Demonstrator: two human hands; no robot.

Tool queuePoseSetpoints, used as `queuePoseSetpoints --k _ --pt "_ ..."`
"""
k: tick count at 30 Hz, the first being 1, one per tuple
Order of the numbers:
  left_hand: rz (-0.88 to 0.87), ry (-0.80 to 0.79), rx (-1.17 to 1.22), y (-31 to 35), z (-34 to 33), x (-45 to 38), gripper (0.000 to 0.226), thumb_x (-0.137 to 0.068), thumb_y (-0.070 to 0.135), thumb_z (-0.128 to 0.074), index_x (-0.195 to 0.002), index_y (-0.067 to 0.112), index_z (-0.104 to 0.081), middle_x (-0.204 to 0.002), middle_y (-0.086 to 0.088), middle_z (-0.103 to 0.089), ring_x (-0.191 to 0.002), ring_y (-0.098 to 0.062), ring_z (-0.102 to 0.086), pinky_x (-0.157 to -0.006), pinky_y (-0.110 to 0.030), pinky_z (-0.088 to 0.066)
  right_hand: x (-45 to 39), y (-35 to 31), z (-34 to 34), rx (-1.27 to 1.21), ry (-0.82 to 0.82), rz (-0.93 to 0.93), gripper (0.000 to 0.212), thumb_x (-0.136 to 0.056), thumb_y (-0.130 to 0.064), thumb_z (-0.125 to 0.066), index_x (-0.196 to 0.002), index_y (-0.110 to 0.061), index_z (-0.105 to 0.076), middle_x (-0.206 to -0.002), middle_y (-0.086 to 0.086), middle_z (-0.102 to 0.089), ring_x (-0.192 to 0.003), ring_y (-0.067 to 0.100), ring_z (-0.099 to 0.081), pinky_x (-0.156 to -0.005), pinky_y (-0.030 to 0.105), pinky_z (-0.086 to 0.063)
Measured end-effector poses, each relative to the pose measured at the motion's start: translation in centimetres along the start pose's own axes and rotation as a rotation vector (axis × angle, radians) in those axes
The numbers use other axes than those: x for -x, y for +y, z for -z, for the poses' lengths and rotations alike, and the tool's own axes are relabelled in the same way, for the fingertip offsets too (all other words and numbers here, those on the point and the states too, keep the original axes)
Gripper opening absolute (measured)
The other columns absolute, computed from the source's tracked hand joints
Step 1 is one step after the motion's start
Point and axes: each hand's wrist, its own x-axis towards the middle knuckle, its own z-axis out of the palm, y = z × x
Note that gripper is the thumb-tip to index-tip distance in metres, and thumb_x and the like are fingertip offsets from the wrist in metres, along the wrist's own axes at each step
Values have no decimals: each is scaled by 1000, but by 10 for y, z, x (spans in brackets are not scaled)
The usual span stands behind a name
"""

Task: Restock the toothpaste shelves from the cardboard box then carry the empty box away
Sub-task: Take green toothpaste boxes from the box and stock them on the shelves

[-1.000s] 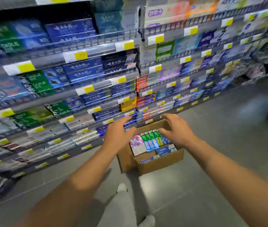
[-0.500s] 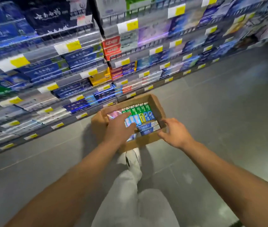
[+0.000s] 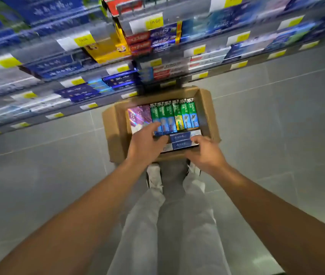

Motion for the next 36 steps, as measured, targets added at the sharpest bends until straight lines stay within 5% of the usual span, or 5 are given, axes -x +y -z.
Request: queuePoseSetpoints --k 9,17,20,33,36 --pt "156 -2 107 -82 -125 -148 50 -91 32 -65 -137 19 -54 -135 -1 -59 -116 -18 -59 -102 -37 -47 -182 105 -75 11 -95 -10 49 -85 -32 -67 -130 -18 -53 -128 2 -56 -116 19 -53 -89 25 -39" --pt "224 16 201 -183 -230 -263 45 -88 25 -70 -130 15 -59 -118 6 -62 -107 -8 -58 -89 -11 -40 -338 178 -182 68 -161 11 68 -88 -36 -68 -144 -10 -38 -142 10 -46 -127 25 -46 -100 31 -39" --pt "260 35 290 -210 -254 -291 49 -81 32 -72 -127 18 -62 -118 6 -66 -108 -11 -62 -103 -30 -46 -376 191 -210 24 -33 -22 73 -84 -39 -71 -141 -6 -38 -136 15 -45 -122 28 -48 -97 31 -42" --pt "230 -8 307 -224 -275 -305 51 -92 31 -63 -141 23 -50 -133 8 -58 -106 -1 -54 -94 -21 -43 -399 199 -237 -8 243 -162 27 -86 -29 -69 -106 -12 -61 -110 7 -62 -98 24 -61 -69 30 -45" --pt "234 -15 318 -219 -272 -300 52 -91 30 -63 -141 22 -49 -132 7 -58 -106 -1 -54 -91 -18 -41 -394 195 -236 66 189 -144 49 -80 -31 -75 -117 -8 -53 -122 12 -51 -105 27 -56 -74 33 -46"
